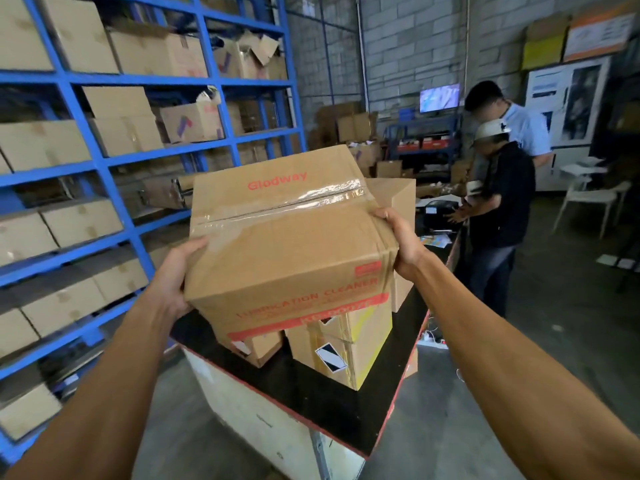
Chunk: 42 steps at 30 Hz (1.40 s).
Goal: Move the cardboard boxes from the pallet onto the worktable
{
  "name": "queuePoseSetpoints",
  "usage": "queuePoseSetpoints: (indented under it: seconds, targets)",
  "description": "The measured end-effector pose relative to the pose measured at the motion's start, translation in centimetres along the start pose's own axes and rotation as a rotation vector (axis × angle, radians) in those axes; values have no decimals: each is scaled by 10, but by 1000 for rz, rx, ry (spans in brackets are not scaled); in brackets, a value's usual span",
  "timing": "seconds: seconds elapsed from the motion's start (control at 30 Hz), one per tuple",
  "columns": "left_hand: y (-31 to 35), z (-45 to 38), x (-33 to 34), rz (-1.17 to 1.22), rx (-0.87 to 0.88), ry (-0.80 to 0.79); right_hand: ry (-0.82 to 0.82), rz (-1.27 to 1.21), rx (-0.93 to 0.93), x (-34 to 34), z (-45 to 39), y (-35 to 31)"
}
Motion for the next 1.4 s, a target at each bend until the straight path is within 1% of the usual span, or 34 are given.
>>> queuePoseSetpoints:
  seconds: [0.1, 0.2, 0.3, 0.47, 0.53, 0.63, 0.7, 0.8, 0.87, 0.97, 1.1, 1.17, 1.23, 1.3, 1.4]
  targets:
    - [-3, -14, 23, 58, -14, 0, 14, -16, -20, -15, -26, -1]
    - [-16, -30, 45, 124, 54, 49, -17, -64, -44, -39, -56, 3]
    - [-40, -55, 84, 183, 149, 128, -108, -119, -43, -78, -98, 8]
    - [-86, -97, 152, 242, 231, 175, -262, -161, -108, -149, -175, 21]
    - [-104, -112, 183, 247, 257, 200, -322, -164, -82, -181, -206, 29]
    - [-119, -120, 226, 221, 268, 257, -338, -233, -37, -207, -245, 34]
    - [-119, -123, 247, 202, 285, 307, -365, -258, -18, -214, -266, 38]
    - [-120, -132, 269, 162, 300, 385, -365, -264, -6, -225, -294, 42]
    - [-123, -139, 278, 148, 292, 407, -364, -260, -12, -230, -311, 42]
    - [-127, -155, 288, 142, 277, 441, -397, -234, 0, -238, -339, 45]
    - [-138, -181, 290, 124, 304, 485, -435, -192, -22, -239, -377, 49]
    - [-142, -192, 295, 130, 303, 501, -451, -180, -2, -237, -390, 55]
    - [-149, -201, 298, 125, 307, 554, -489, -174, 23, -236, -403, 66]
    - [-154, -206, 301, 89, 341, 607, -484, -163, 11, -236, -412, 76]
    - [-167, -213, 309, 7, 413, 672, -524, -82, -34, -231, -423, 90]
Point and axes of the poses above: each hand's wrist, its own z-axis away from the middle knuckle, its own x-axis out of the palm, y = z × x, the point moved 1 cm from there along -z, towards the middle knuckle, and after that the axes turned 5 degrees about z, right-handed, at the moved point
